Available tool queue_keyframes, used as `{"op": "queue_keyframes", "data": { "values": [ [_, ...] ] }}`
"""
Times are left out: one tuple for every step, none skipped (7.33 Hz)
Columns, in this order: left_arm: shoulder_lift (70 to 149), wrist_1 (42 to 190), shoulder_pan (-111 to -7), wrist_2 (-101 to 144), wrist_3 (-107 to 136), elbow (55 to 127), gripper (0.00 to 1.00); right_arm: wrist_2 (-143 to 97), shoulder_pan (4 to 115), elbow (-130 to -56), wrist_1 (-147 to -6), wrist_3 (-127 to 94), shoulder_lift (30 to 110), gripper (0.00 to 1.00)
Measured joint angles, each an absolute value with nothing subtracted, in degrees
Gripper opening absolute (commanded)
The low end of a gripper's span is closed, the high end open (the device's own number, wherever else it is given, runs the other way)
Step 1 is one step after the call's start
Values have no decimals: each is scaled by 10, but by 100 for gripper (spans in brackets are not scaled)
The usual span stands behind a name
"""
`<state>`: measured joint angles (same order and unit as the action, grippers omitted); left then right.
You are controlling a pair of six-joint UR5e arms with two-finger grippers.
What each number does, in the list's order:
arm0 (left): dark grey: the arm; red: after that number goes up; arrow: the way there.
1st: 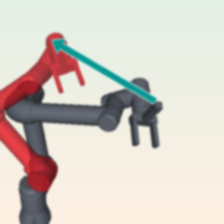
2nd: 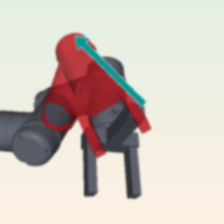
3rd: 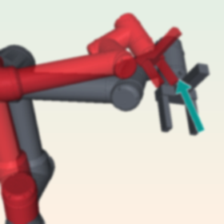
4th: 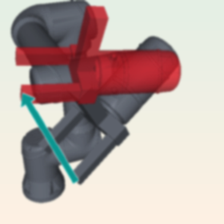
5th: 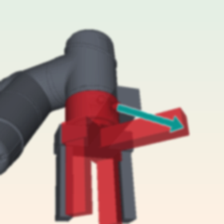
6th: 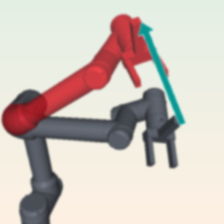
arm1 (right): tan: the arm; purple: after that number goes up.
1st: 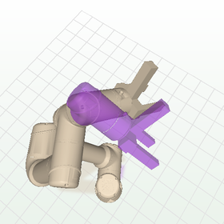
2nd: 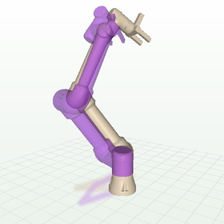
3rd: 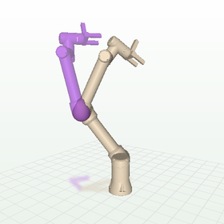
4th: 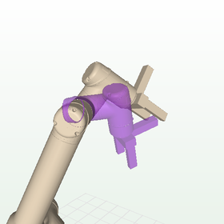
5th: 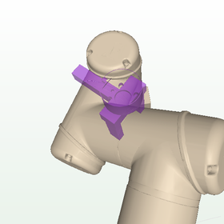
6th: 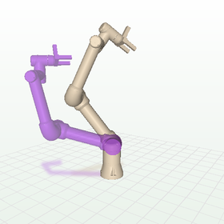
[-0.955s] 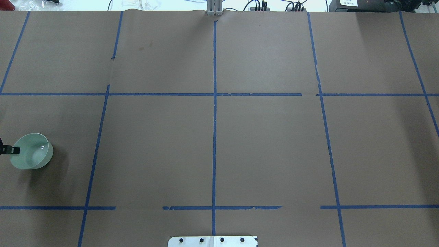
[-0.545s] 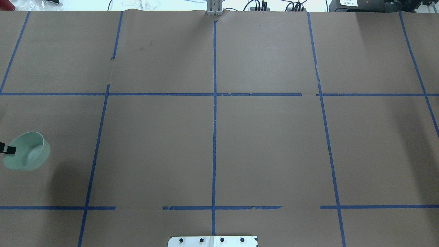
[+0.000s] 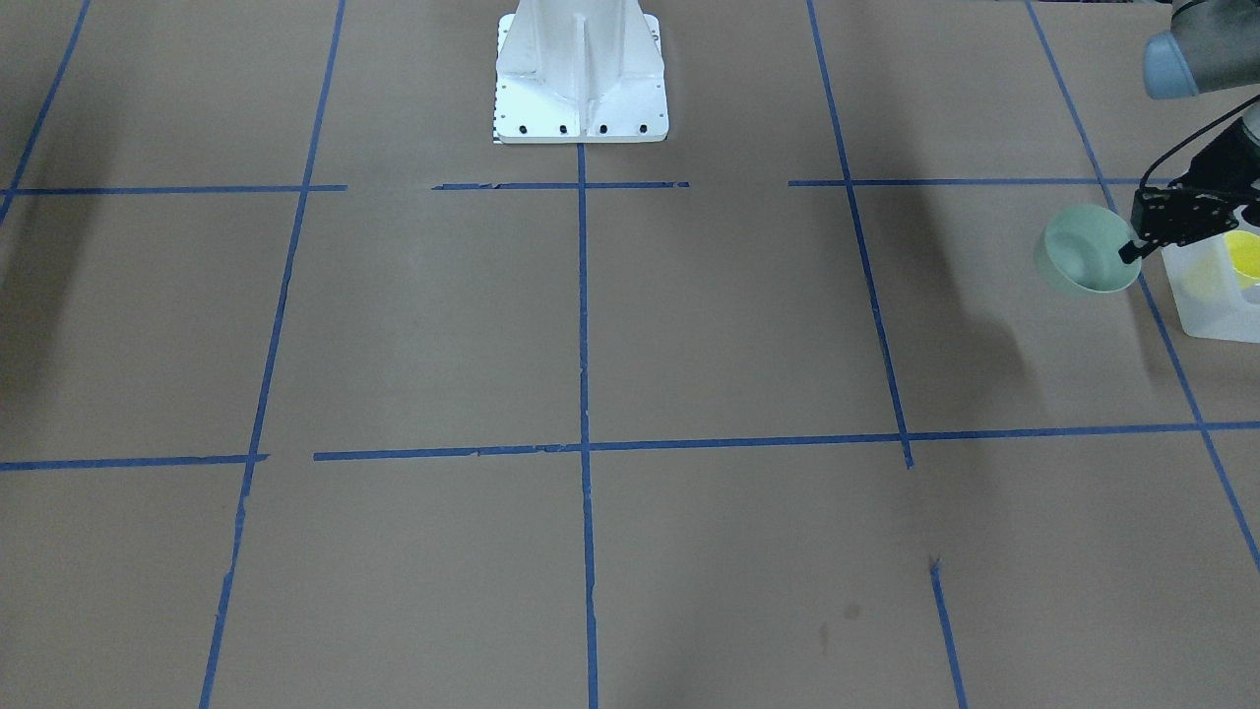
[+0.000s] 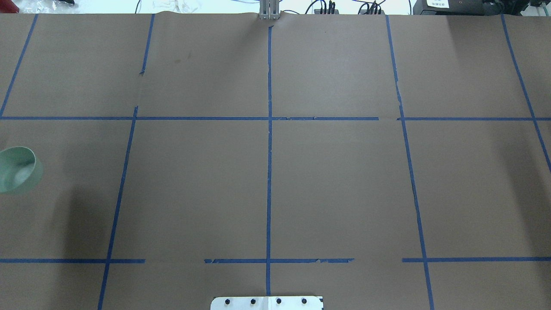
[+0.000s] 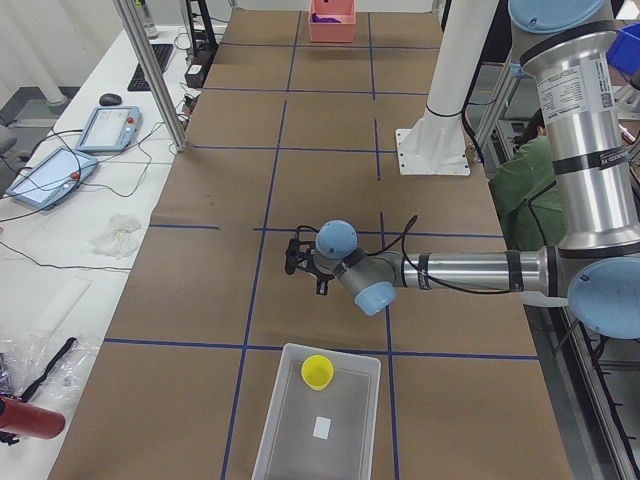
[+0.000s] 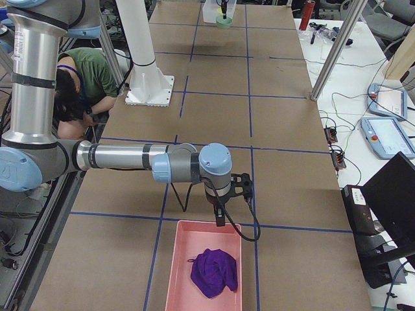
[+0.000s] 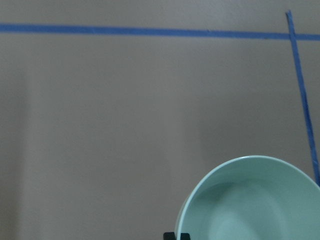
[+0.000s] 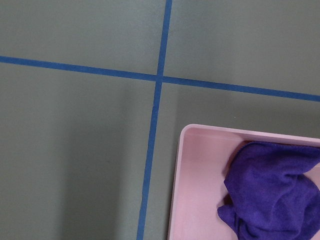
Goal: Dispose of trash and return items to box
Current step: 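Lift the green bowl and carry it toward the white bin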
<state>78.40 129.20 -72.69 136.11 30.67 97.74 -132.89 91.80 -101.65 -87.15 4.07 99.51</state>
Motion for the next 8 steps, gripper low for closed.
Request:
{"op": "queue_keyframes", "data": {
  "values": [
    [818, 1199, -780, 1360, 220, 971, 0, -1337, 918, -1014, -871, 40, 991, 100],
    [852, 1118, -832, 1360, 135, 953, 0, -1341, 918, -1012, -871, 40, 985, 100],
    [875, 1068, -882, 1360, 66, 920, 0, -1342, 918, -1011, -871, 40, 981, 100],
    [886, 1045, -927, 1361, 13, 879, 0, -1343, 918, -1008, -872, 40, 976, 100],
    [890, 1037, -966, 1362, -30, 836, 0, -1343, 918, -1004, -872, 40, 970, 100],
    [891, 1035, -999, 1362, -64, 793, 0, -1345, 918, -1000, -872, 40, 967, 100],
    [891, 1035, -1021, 1361, -85, 755, 0, -1346, 918, -998, -872, 40, 965, 100],
    [891, 1042, -1031, 1359, -96, 720, 0, -1346, 918, -996, -871, 40, 965, 100]
  ]
}}
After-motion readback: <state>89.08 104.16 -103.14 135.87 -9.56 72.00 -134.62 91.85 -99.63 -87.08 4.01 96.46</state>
